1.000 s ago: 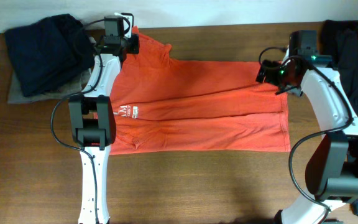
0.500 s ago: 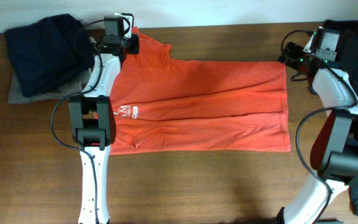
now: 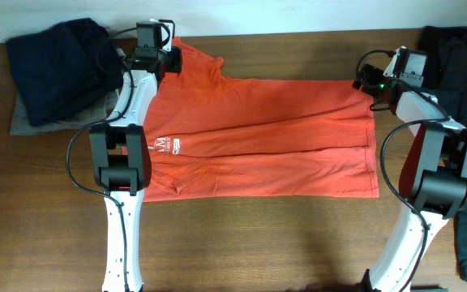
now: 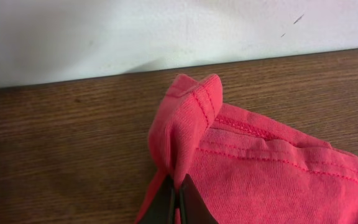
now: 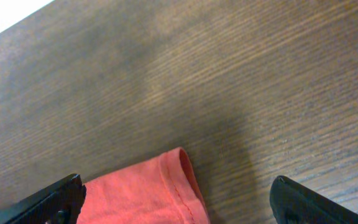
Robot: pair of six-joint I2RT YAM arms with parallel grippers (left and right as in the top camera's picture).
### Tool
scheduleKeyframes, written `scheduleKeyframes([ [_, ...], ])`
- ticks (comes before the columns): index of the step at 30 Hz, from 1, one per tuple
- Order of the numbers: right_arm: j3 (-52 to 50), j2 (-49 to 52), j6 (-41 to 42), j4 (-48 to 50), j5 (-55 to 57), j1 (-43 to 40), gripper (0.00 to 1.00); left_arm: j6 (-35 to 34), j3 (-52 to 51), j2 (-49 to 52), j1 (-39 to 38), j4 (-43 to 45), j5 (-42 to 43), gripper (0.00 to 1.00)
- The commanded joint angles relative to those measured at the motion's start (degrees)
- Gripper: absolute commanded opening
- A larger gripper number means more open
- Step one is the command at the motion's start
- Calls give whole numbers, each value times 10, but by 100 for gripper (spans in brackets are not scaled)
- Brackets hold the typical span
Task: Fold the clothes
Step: 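Grasp the shirt's upper shoulder corners with both grippers, then pull both shoulder corners outward to stretch the shirt flat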
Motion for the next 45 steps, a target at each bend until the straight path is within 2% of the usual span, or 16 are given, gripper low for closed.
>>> scheduleKeyframes([
  [1,17,2,-6,6,-7,5,97,2,14,5,0,-1,-4,3],
  [29,17,36,-5,30,6,18,98,-4,14,5,0,-3,-4,5],
  [33,17,36,-5,30,6,21,90,-4,14,5,0,-3,-4,5],
  [35,17,36,-6,30,7,28,75,-4,14,5,0,-3,-4,5],
  [37,17,36,-6,30,11,33,72,-4,14,5,0,-3,-4,5],
  [40,17,36,-6,23,43,43,60,-4,14,5,-2,-3,-4,6],
  [45,17,37,-7,3,90,51,58,-4,14,5,-2,-3,-4,6],
])
